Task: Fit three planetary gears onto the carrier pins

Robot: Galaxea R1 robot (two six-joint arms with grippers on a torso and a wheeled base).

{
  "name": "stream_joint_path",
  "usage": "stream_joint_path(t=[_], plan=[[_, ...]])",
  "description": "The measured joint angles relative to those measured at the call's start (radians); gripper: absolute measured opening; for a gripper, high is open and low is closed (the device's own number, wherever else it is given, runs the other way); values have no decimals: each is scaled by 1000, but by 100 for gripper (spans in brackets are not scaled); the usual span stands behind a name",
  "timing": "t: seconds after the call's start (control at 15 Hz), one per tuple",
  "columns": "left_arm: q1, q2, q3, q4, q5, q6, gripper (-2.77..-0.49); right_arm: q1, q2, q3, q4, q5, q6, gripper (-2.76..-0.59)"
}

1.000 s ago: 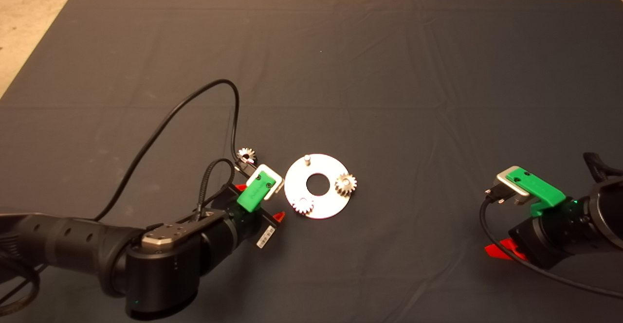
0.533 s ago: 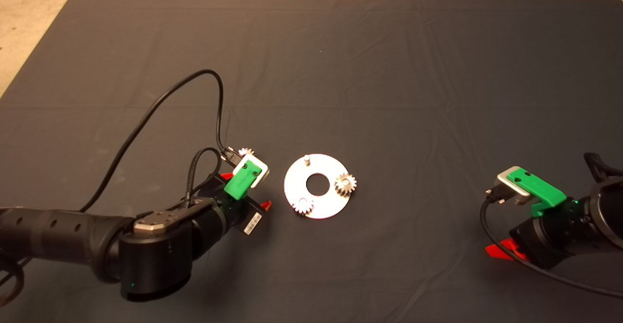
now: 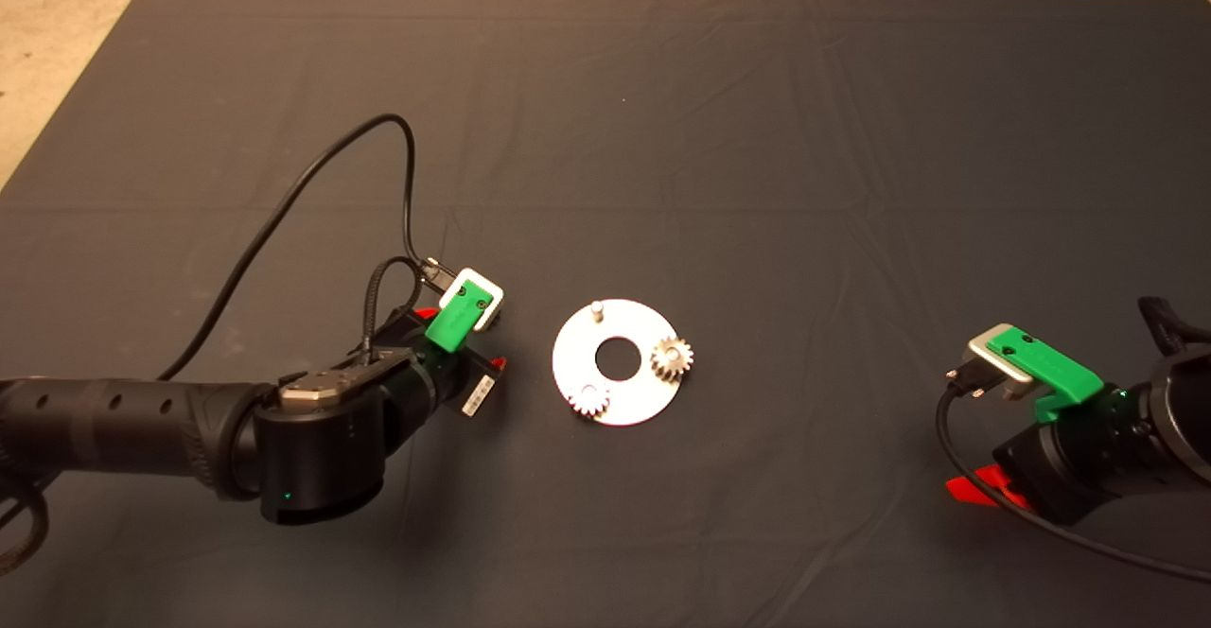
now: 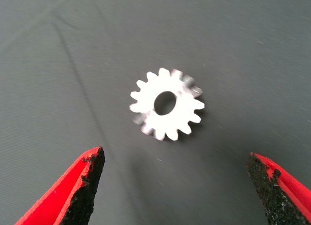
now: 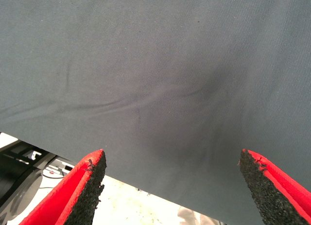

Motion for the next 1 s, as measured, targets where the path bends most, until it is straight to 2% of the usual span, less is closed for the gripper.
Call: stream_joint_path(t=[0.33, 0.67, 0.87, 1.0], plan=[[-18, -5, -28, -11, 0, -2, -119, 0, -5, 0, 0, 0, -2, -133], [-31, -5, -71, -41, 0, -71, -119, 0, -5, 0, 0, 0, -2, -133], [-32, -2, -73, -45, -3, -93, -119, 0, -5, 0, 0, 0, -2, -133], [-45, 6, -73, -45, -9, -105, -119, 0, -5, 0, 0, 0, -2, -133]])
